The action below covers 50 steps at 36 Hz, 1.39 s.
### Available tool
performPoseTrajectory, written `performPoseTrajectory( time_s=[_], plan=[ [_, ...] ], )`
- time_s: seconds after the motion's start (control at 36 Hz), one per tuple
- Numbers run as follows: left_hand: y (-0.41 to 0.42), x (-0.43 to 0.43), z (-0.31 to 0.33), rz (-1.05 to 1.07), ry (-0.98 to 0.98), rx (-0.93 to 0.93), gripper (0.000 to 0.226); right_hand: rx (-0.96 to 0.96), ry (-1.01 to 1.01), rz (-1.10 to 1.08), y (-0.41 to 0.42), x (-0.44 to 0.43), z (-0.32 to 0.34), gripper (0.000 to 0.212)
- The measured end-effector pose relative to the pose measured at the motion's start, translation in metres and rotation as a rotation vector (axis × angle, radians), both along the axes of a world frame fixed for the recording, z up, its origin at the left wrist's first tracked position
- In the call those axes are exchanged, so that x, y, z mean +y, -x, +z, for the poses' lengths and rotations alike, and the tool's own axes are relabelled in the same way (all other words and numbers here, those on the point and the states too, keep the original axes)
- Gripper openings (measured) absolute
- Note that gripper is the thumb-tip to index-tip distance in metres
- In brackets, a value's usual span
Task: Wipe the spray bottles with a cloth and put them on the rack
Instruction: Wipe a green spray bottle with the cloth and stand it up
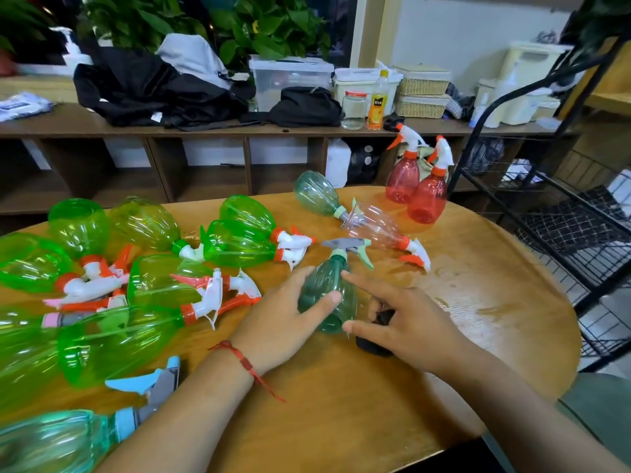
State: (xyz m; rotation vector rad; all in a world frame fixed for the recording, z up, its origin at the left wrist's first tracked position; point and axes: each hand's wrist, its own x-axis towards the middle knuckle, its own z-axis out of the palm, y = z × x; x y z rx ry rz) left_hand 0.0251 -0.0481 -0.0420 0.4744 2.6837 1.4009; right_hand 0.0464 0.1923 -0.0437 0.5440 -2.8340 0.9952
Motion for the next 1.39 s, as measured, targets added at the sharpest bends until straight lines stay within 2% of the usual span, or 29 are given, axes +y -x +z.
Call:
performPoseTrajectory(
  time_s=[0.14, 0.28, 0.31, 0.42, 0.47, 0.53, 0.58, 0.64, 0.69, 0.75, 0.92, 1.0, 1.11, 1.25, 1.39],
  plan=[
    [0.004, -0.003, 0.0, 0.09, -0.315, 0.021, 0.074, 0.177, -0.081, 0.001, 0.009, -0.01, 0.011, 0.075],
    [0.015, -0.02, 0.012, 0.202, -0.601, 0.033, 0.1, 0.323, -0.005, 0.107, 0.032, -0.031, 0.035, 0.074],
    [0.018, -0.024, 0.015, 0.181, -0.662, 0.005, 0.1, 0.335, 0.011, 0.134, 0.039, -0.034, 0.038, 0.074],
    [0.026, -0.036, 0.02, 0.075, -0.843, -0.078, 0.075, 0.392, -0.003, 0.256, 0.07, -0.045, 0.051, 0.068],
    [0.029, -0.04, 0.019, 0.12, -0.9, -0.08, 0.078, 0.379, 0.009, 0.302, 0.083, -0.048, 0.052, 0.067],
    [0.031, -0.04, 0.019, 0.183, -0.926, -0.047, 0.086, 0.301, 0.17, 0.265, 0.091, -0.052, 0.05, 0.063],
    [0.031, -0.038, 0.021, 0.246, -0.905, -0.005, 0.092, 0.171, 0.505, 0.14, 0.094, -0.06, 0.045, 0.05],
    [0.029, -0.037, 0.02, 0.269, -0.786, 0.032, 0.107, 0.066, 0.787, -0.038, 0.095, -0.067, 0.04, 0.035],
    [0.026, -0.034, 0.018, 0.269, -0.649, 0.074, 0.114, -0.044, 0.902, -0.177, 0.097, -0.072, 0.037, 0.024],
    [0.024, -0.029, 0.013, 0.279, -0.555, 0.093, 0.114, -0.12, 0.978, -0.223, 0.097, -0.074, 0.035, 0.024],
    [0.014, -0.014, 0.01, 0.242, -0.37, 0.112, 0.116, -0.27, 1.084, -0.009, 0.089, -0.071, 0.024, 0.027],
    [0.013, -0.017, 0.01, 0.184, -0.342, 0.061, 0.126, -0.264, 1.118, 0.032, 0.087, -0.064, 0.024, 0.037],
    [0.013, -0.02, 0.014, 0.118, -0.354, 0.044, 0.122, -0.244, 1.09, 0.048, 0.085, -0.057, 0.025, 0.049],
    [0.015, -0.022, 0.016, 0.137, -0.268, 0.147, 0.115, -0.177, 0.991, 0.091, 0.084, -0.06, 0.025, 0.045],
    [0.019, -0.026, 0.015, 0.166, -0.201, 0.206, 0.114, -0.12, 0.995, 0.143, 0.083, -0.06, 0.028, 0.048]
  ],
)
